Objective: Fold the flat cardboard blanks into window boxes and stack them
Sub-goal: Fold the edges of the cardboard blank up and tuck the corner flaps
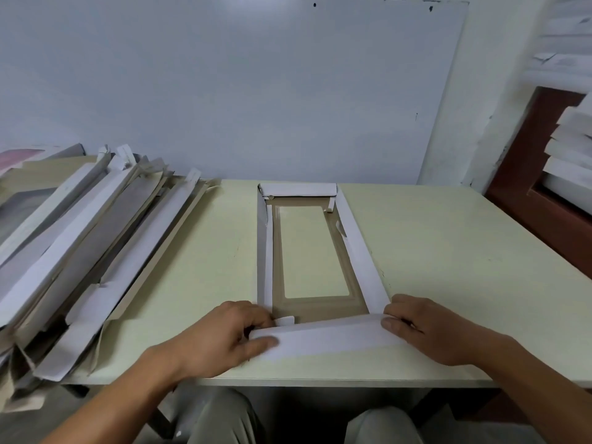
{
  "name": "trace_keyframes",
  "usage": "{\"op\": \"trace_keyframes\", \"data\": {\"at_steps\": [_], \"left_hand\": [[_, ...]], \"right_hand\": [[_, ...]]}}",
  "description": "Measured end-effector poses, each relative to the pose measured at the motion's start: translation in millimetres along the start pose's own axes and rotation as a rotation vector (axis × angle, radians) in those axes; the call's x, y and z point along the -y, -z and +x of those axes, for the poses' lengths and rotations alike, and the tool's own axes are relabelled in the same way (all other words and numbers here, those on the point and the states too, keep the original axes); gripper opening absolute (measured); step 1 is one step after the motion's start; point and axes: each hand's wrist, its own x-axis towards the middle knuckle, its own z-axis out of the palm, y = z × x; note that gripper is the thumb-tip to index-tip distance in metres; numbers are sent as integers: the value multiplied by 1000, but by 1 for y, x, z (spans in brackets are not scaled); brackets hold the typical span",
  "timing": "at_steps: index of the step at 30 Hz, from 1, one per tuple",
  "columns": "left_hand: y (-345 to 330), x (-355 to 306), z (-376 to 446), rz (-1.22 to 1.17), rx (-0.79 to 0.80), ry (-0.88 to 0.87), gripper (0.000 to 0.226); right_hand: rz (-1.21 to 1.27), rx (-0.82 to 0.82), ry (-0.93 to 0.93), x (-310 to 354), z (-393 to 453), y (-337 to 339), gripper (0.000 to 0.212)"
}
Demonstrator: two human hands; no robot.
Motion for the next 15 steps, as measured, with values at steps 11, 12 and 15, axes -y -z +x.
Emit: {"op": "trace_keyframes", "data": {"at_steps": [11, 12, 15], "left_hand": [[5, -2, 17, -77, -87, 140, 16], [5, -3, 20, -77, -97, 166, 17], [5, -4, 32, -82, -141, 281, 23]], "right_hand": [[116, -189, 60, 8, 8, 5, 36], [155, -207, 41, 9, 10, 5, 37], [271, -258, -41, 11, 17, 2, 33]]}}
